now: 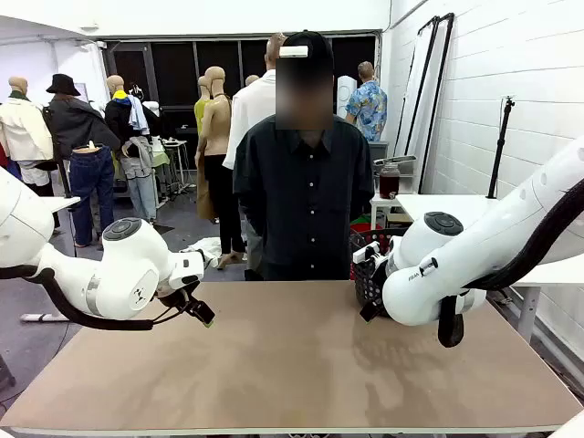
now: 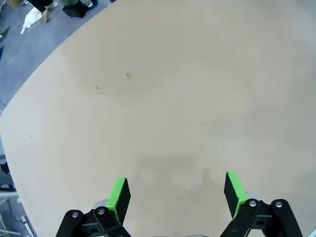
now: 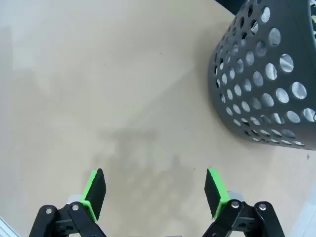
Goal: Fold the training pants.
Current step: Grab both ends of the Training pants handed by a person.
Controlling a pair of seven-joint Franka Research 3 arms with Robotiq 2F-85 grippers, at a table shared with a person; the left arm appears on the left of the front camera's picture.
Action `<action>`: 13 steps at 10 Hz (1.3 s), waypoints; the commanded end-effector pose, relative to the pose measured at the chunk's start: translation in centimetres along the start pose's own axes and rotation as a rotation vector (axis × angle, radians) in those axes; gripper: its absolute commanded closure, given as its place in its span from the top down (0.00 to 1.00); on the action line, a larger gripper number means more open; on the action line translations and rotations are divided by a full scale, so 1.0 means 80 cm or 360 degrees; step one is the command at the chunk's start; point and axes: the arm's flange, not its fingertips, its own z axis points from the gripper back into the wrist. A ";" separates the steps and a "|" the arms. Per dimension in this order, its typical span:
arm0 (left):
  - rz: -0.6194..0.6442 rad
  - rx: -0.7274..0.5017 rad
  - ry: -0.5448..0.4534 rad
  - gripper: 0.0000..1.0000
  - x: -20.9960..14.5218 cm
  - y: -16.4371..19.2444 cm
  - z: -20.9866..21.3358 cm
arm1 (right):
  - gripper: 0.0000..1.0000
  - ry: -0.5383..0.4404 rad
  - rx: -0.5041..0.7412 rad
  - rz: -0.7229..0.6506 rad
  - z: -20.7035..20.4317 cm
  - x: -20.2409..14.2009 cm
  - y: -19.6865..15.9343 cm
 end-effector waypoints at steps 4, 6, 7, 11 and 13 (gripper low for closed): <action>0.0000 0.0000 0.0000 1.00 0.000 0.000 0.000 | 1.00 0.0000 0.0000 0.0000 0.000 0.000 0.000; 0.0000 0.0000 0.0000 1.00 0.000 0.000 0.000 | 1.00 0.0000 0.0000 0.0000 0.000 0.000 0.000; 0.0000 0.0000 0.0000 1.00 0.000 0.000 0.000 | 1.00 0.0000 0.0000 0.0000 0.000 0.000 0.000; 0.0000 0.0000 0.0000 1.00 0.000 0.000 0.000 | 1.00 0.0000 0.0000 0.0000 0.000 0.000 0.000; 0.0000 0.0000 0.0000 1.00 0.000 0.000 0.000 | 1.00 0.0000 0.0000 0.0000 0.000 0.000 0.000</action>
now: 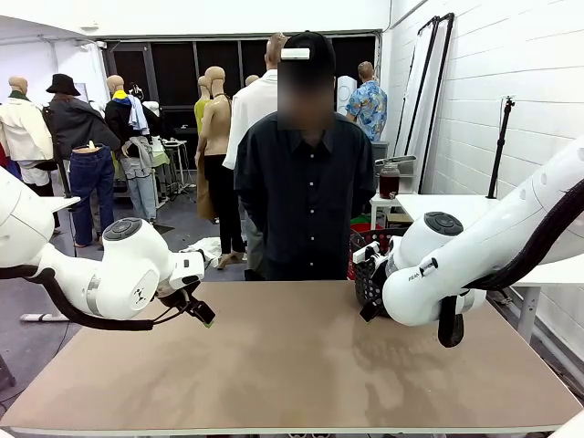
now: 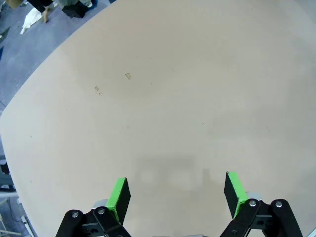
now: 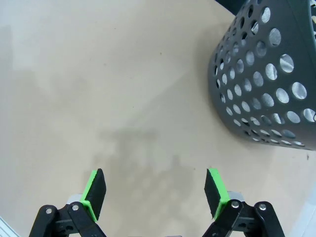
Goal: Fold the training pants.
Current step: Grab both ends of the Training pants handed by a person.
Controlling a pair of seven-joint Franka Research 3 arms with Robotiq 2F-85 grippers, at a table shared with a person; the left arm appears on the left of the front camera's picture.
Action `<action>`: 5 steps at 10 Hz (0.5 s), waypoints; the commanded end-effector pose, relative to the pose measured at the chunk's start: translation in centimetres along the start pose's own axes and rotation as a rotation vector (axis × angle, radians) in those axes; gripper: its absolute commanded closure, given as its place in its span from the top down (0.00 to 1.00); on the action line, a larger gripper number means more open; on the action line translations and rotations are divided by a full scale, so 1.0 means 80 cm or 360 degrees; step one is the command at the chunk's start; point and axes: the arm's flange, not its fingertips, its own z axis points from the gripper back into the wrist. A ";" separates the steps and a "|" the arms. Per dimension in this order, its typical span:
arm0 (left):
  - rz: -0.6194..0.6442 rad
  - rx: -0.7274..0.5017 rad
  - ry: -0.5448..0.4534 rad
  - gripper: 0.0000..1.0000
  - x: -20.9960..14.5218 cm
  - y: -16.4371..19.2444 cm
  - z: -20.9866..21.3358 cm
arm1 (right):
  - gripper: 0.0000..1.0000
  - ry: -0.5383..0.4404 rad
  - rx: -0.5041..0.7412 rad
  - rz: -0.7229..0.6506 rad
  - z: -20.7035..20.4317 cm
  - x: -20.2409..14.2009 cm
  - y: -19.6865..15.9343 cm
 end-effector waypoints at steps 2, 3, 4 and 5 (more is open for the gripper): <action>0.0000 0.0000 0.0000 1.00 0.000 0.000 0.000 | 1.00 0.0000 0.0000 0.0000 0.000 0.000 0.000; -0.0028 0.0014 -0.0007 1.00 0.008 0.000 0.020 | 1.00 -0.0009 0.0028 -0.0002 0.017 0.008 -0.004; -0.0041 0.0008 -0.0009 1.00 0.017 -0.002 0.043 | 1.00 -0.0020 0.0052 -0.0001 0.040 0.016 -0.012; -0.0049 -0.0002 -0.0004 1.00 0.026 -0.003 0.060 | 1.00 -0.0017 0.0078 0.0019 0.054 0.022 -0.017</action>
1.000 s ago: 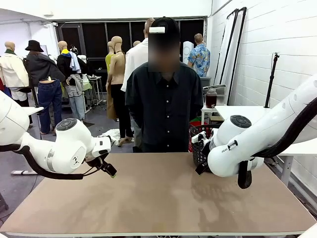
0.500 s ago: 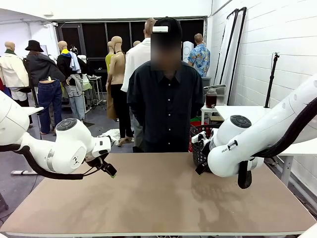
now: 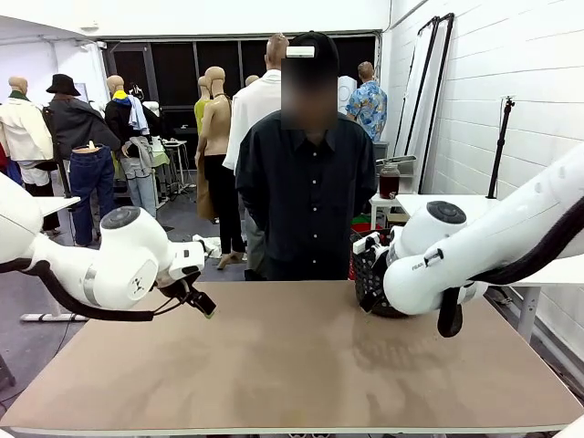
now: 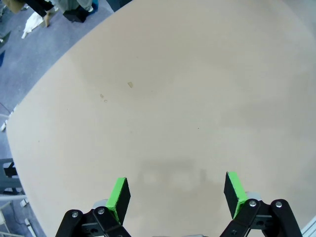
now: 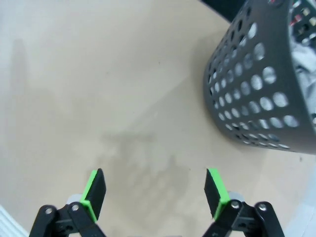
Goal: Fold the training pants.
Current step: Grab both ends of the Training pants handed by a person.
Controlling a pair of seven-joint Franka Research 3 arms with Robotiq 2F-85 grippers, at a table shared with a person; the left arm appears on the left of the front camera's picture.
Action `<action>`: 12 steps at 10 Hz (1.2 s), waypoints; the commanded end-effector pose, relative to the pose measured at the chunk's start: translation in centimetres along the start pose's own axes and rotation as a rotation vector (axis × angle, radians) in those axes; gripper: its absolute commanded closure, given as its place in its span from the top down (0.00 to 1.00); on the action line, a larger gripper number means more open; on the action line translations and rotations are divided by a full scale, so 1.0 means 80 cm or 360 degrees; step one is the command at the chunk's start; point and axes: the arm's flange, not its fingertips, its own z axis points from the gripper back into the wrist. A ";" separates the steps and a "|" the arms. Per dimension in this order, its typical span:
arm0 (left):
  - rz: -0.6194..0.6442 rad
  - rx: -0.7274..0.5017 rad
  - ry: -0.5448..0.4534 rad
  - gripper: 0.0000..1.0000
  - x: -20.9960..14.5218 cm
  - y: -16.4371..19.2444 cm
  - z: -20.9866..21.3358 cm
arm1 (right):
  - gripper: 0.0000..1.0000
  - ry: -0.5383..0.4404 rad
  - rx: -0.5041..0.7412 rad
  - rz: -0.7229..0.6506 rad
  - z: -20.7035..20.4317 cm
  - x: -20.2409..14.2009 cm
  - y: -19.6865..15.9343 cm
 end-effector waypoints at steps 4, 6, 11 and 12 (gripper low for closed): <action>-0.0060 0.0047 0.0067 1.00 0.035 -0.006 0.092 | 1.00 0.0011 0.0111 0.0069 0.082 0.023 -0.026; -0.0059 0.0071 0.0013 1.00 0.045 -0.007 0.124 | 1.00 -0.0036 0.0101 0.0074 0.105 0.032 -0.031; -0.0050 0.0131 -0.0071 1.00 0.063 -0.011 0.168 | 1.00 -0.0196 0.0003 0.0046 0.166 0.059 -0.044; -0.0064 0.0142 -0.0068 1.00 0.067 -0.013 0.174 | 1.00 -0.0209 -0.0015 0.0053 0.173 0.061 -0.043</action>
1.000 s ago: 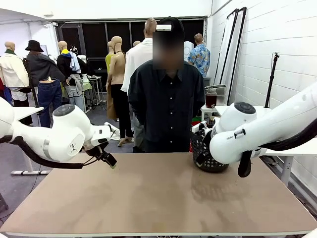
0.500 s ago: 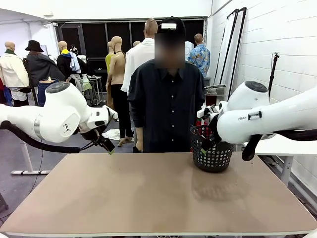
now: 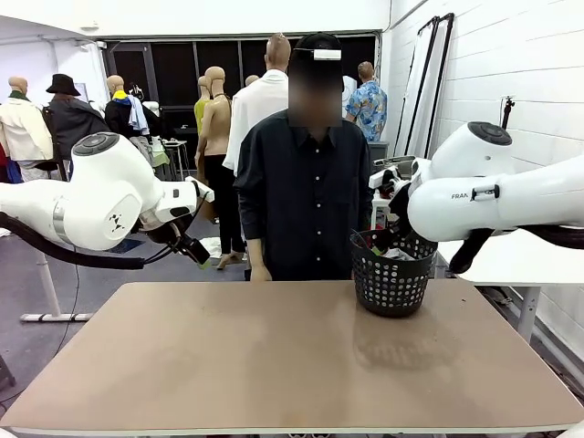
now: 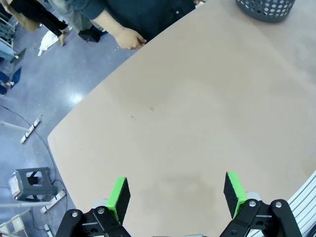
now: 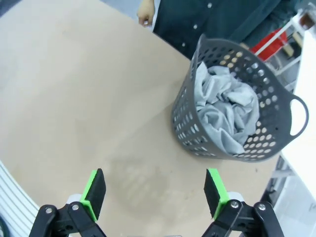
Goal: Fold the training pants.
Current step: Grab both ends of the Training pants handed by a person.
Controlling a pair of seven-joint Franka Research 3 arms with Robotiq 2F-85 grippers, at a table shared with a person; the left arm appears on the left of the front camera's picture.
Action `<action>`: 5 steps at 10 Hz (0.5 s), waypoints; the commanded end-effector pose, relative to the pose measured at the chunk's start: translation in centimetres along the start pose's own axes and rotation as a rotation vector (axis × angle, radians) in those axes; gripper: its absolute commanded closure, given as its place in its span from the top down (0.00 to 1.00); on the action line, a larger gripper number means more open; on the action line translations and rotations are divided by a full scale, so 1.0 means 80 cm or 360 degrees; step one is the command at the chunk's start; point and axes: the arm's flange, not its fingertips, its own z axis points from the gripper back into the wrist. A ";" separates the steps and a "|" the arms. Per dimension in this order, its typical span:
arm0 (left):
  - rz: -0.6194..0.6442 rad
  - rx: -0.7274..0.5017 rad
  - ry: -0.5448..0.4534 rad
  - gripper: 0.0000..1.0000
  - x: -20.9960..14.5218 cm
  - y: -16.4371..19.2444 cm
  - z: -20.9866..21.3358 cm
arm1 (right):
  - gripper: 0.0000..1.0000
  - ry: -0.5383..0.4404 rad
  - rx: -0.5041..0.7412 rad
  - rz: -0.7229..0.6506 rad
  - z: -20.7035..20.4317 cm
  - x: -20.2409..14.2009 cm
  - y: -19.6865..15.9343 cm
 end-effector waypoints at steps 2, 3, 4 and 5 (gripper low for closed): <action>0.0010 0.0070 0.0011 1.00 0.011 -0.005 0.023 | 1.00 -0.0034 -0.0009 -0.0003 0.009 0.003 -0.002; 0.0008 0.0079 -0.0007 1.00 0.011 -0.006 0.030 | 1.00 -0.0060 -0.0016 -0.0008 0.014 0.005 -0.002; 0.0012 0.0089 -0.0024 1.00 0.009 -0.007 0.035 | 1.00 -0.0079 -0.0020 -0.0008 0.019 0.006 -0.002; 0.0022 0.0099 -0.0033 1.00 0.008 -0.008 0.038 | 1.00 -0.0081 -0.0022 -0.0001 0.021 0.006 -0.002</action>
